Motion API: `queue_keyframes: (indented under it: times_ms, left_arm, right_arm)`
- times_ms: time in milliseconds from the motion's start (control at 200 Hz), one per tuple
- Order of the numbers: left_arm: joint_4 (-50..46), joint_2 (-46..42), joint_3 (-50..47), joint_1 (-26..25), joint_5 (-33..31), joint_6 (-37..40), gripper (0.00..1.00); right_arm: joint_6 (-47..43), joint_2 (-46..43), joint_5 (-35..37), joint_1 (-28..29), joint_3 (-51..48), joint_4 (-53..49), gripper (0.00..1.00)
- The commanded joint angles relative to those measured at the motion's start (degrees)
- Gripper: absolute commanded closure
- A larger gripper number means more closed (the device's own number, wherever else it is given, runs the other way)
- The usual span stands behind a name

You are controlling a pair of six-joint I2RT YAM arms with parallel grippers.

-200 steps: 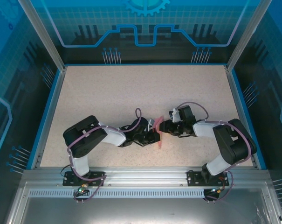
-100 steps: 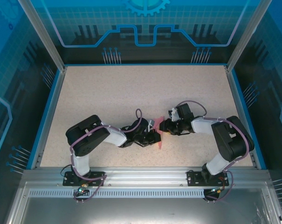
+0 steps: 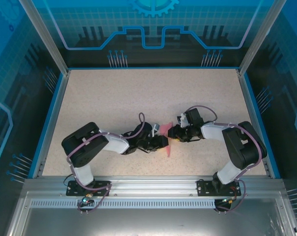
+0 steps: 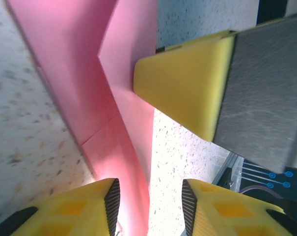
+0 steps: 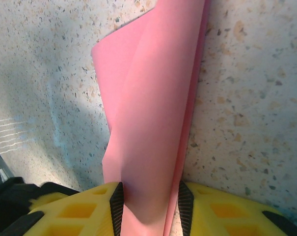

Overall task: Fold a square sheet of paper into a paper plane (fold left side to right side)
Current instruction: Fold the wing for the fifth time at the center of the table.

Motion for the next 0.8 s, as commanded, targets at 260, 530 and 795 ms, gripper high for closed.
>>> queue_keyframes:
  times_ms: [260,530,795]
  left_arm:
    - [-4.0,-1.8,1.9,7.6,6.1,1.4,0.61]
    - [-1.5,5.3,6.2,8.1,8.6,0.1,0.68]
    - [0.2,8.8,8.3,8.1,9.9,-0.7,0.71]
  right_arm:
    - [-2.2,3.2,3.3,1.5,-0.7,-1.5,0.62]
    - [-2.4,3.0,3.2,1.6,-1.0,-1.4,0.62]
    - [-2.4,3.0,3.0,1.6,-1.1,-1.3,0.62]
